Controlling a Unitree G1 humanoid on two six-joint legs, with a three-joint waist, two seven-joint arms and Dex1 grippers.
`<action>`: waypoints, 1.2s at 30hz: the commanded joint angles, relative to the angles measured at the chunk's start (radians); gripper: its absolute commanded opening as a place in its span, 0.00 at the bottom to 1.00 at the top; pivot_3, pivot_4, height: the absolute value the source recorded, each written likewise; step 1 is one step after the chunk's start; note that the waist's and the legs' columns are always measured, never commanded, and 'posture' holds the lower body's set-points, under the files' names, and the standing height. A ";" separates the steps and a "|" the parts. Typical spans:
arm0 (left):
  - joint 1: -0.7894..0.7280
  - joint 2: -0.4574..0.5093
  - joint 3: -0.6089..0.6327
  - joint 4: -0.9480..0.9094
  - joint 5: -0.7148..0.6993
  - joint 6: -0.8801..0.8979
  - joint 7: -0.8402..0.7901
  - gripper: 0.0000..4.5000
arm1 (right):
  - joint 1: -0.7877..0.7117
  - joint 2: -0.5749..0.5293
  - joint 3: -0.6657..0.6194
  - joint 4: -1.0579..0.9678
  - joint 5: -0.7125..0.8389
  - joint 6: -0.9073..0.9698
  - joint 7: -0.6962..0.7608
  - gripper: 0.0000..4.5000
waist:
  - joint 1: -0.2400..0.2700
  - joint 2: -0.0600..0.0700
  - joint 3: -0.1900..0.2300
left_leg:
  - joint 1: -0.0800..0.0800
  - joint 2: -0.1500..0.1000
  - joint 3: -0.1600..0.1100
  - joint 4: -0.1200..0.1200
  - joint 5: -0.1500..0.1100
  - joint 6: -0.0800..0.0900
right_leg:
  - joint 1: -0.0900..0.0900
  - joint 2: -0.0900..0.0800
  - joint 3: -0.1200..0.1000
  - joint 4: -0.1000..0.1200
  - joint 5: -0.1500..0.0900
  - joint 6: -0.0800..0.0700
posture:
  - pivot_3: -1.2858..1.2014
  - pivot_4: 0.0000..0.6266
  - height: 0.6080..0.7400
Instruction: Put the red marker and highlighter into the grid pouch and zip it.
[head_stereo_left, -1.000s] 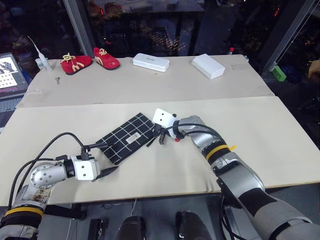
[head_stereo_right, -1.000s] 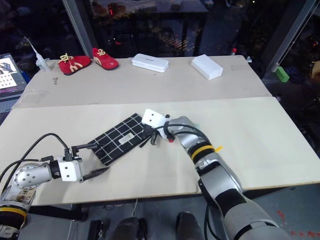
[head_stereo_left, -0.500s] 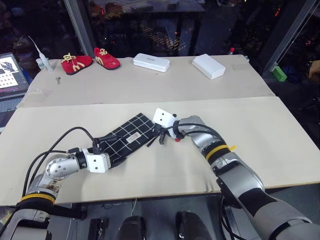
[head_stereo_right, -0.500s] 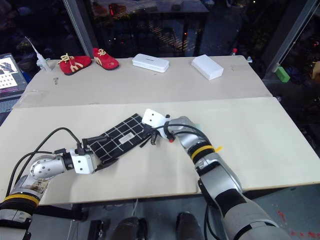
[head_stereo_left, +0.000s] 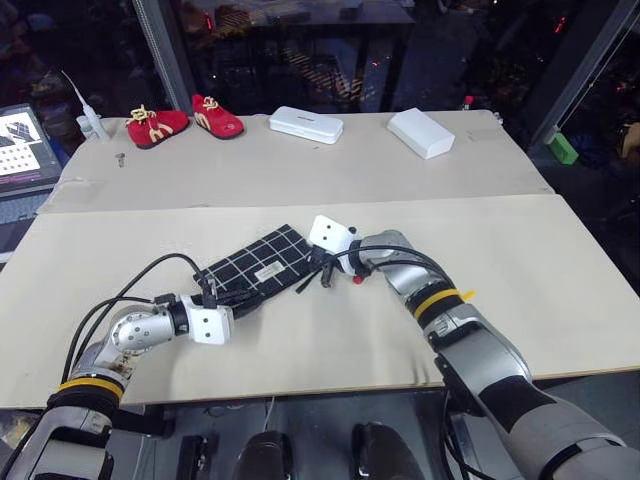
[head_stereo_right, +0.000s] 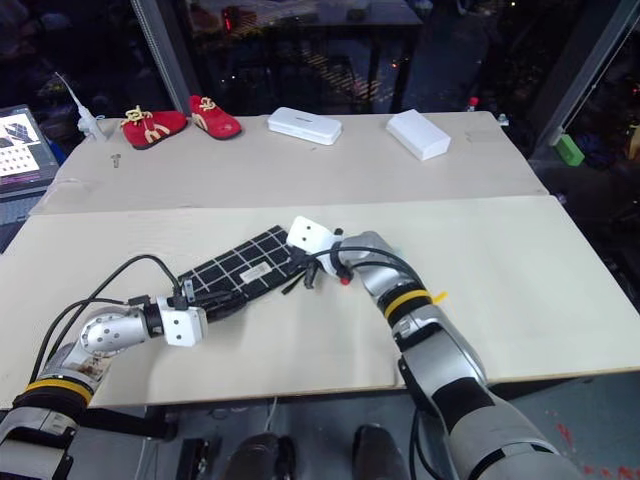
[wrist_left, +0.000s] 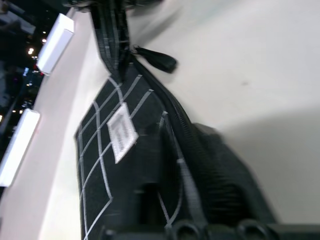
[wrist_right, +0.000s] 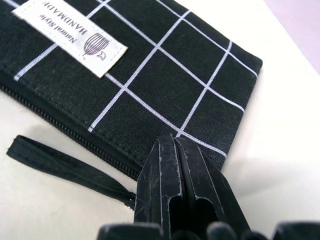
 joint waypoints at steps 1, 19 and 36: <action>0.008 -0.021 -0.024 -0.009 0.003 0.023 0.003 0.01 | 0.009 -0.006 -0.030 -0.033 0.014 0.009 0.006 0.00 | 0.001 0.000 0.000 | 0.000 0.000 0.000 0.000 0.000 0.000 | 0.000 0.000 0.000 0.000 0.000 0.000 | 0.52 0.24 1.00; 0.117 -0.122 0.059 -0.301 -0.253 0.401 -0.001 0.00 | 0.124 -0.177 -0.348 -0.569 0.480 0.588 0.209 0.86 | 0.008 0.000 0.000 | -0.007 0.000 -0.008 0.001 -0.001 0.002 | -0.001 -0.001 -0.003 -0.001 0.001 0.001 | 0.52 0.24 1.00; 0.117 -0.173 0.095 -0.438 -0.291 0.577 0.010 0.00 | 0.154 -0.108 -0.305 -0.410 0.380 0.464 -0.028 0.86 | -0.019 0.000 0.000 | -0.005 -0.001 -0.006 0.000 0.000 0.000 | -0.002 0.001 0.000 -0.002 0.001 0.001 | 0.52 0.24 1.00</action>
